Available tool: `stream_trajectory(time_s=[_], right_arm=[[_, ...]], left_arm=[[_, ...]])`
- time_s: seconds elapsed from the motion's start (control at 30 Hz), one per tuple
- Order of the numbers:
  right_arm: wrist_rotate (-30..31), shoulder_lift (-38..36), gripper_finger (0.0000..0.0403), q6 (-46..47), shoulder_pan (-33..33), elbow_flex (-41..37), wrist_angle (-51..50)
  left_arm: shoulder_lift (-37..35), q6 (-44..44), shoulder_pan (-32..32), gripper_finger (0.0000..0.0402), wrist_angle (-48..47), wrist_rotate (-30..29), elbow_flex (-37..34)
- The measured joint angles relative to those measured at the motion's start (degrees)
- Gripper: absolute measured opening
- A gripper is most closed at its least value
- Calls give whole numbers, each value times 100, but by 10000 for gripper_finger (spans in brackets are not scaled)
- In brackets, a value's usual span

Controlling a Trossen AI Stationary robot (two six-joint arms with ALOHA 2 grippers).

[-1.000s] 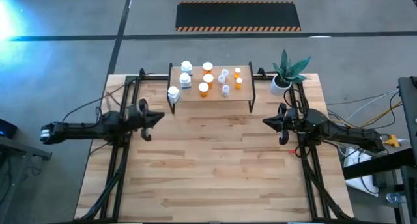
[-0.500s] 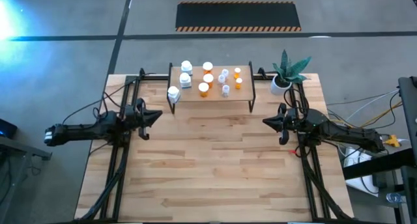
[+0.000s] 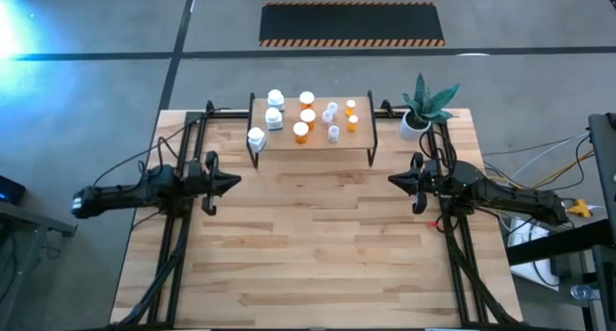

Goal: Pick and place medicine bottles onto shelf by color
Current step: Return to Home position

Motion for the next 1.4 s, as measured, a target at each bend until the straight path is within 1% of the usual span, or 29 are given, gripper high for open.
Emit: stream_trajectory(time_s=[0.13, 0.23, 0.53, 1.4], right_arm=[[-1, -2, 9, 0, 0, 0, 2], [1, 0, 9, 0, 0, 0, 2], [1, 0, 9, 0, 0, 0, 2], [1, 0, 9, 0, 0, 0, 2]], left_arm=[[-11, 0, 2, 3, -478, 35, -1], [-11, 0, 1, 3, -835, 189, -3], [1, 2, 4, 3, -741, 181, -6], [509, 2, 0, 3, -719, 159, -5]])
